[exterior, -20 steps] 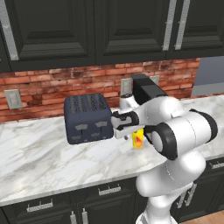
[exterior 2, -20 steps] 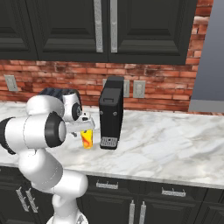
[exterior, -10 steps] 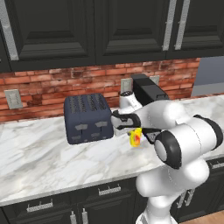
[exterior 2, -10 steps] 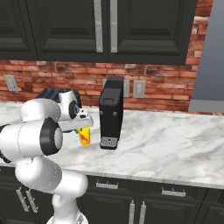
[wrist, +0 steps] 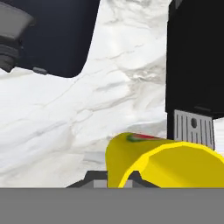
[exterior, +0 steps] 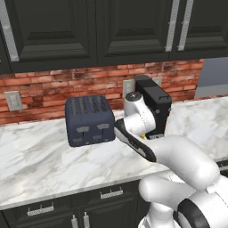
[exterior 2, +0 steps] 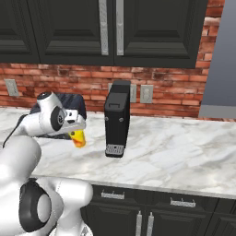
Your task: Place the pitcher and cup on the dining counter for serving.
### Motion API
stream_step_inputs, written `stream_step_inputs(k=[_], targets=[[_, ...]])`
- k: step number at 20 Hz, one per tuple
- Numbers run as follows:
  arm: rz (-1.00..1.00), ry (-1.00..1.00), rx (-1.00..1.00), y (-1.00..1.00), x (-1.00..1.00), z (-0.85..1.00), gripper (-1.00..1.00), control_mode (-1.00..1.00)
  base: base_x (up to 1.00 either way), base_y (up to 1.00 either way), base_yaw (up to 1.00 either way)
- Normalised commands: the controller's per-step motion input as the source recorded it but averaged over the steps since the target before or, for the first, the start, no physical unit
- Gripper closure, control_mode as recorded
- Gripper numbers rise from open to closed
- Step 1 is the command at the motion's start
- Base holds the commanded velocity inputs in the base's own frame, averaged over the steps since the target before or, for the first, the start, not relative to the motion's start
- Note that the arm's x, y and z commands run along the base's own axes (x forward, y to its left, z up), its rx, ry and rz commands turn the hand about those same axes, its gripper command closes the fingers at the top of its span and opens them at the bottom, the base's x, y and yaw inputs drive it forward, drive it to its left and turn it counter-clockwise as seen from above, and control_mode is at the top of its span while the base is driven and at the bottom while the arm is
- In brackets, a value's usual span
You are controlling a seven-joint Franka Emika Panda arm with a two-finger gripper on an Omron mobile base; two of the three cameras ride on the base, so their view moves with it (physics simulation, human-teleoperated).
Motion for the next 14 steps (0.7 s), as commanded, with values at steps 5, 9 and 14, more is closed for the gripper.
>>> stream_step_inputs(k=[5,9,14], targets=[[0.0,-0.14,0.02,0.08,-0.8,0.99,1.0,-1.0,0.0,0.0,0.0],[0.01,-0.01,0.07,0.0,-0.65,0.83,1.0,-1.0,0.0,0.0,0.0],[0.0,0.02,0.03,0.0,-0.68,0.2,1.0,-1.0,0.0,0.0,0.0]])
